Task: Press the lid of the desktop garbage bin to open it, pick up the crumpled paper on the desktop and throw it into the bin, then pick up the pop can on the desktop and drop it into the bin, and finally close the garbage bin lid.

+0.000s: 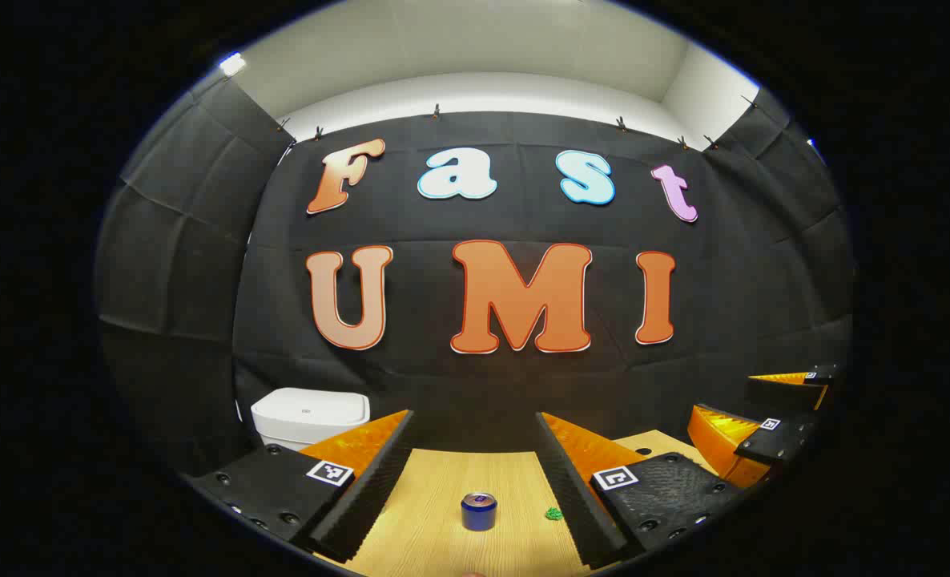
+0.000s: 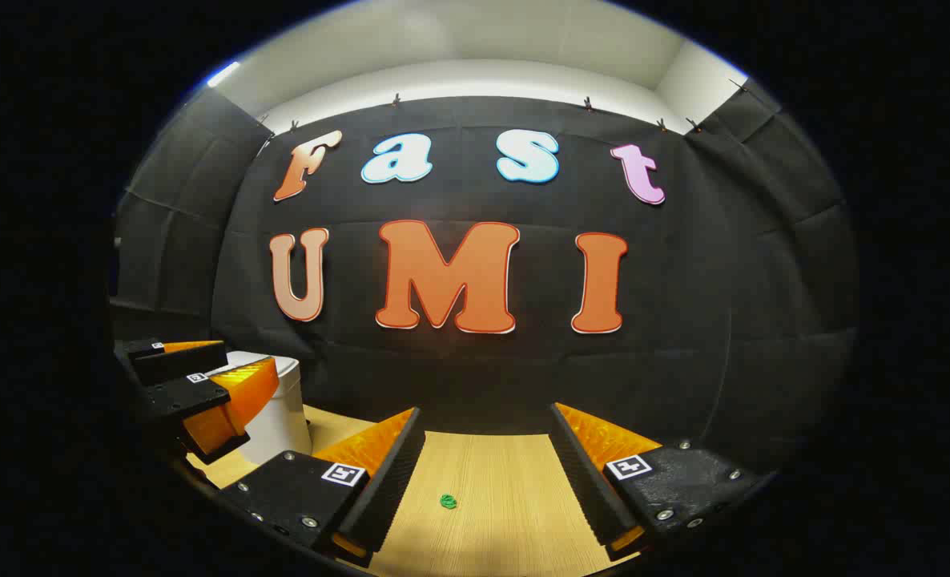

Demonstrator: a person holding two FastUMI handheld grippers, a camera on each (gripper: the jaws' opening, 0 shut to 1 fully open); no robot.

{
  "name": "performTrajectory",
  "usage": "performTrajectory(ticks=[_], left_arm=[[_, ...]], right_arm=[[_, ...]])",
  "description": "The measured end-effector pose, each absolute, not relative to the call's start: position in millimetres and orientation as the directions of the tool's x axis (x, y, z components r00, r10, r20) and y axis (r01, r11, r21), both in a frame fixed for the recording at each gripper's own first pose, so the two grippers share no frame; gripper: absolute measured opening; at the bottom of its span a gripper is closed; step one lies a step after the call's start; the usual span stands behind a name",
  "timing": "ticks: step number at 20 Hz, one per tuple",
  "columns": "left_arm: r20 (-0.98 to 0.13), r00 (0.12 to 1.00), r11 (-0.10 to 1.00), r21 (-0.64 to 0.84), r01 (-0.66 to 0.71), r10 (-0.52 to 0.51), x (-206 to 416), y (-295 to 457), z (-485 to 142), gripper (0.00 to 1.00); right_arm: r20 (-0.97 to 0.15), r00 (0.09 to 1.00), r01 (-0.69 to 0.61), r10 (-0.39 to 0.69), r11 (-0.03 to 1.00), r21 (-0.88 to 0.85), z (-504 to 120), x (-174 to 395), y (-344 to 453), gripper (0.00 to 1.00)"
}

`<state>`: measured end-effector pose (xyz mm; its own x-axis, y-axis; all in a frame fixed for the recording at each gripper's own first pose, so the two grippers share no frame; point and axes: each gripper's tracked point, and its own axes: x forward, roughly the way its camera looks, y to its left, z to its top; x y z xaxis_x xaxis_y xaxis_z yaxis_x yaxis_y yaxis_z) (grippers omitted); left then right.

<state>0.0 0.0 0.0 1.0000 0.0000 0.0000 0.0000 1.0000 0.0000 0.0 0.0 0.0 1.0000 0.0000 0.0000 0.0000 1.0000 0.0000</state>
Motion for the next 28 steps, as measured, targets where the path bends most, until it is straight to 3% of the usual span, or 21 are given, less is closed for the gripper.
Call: performTrajectory(ticks=[28], left_arm=[[-0.034,0.999,1.0,0.009,-0.007,0.007,7.4,7.5,-15.7,0.93]], right_arm=[[-0.052,0.999,0.008,-0.009,1.0,-0.028,-15.2,0.1,1.2,0.93]])
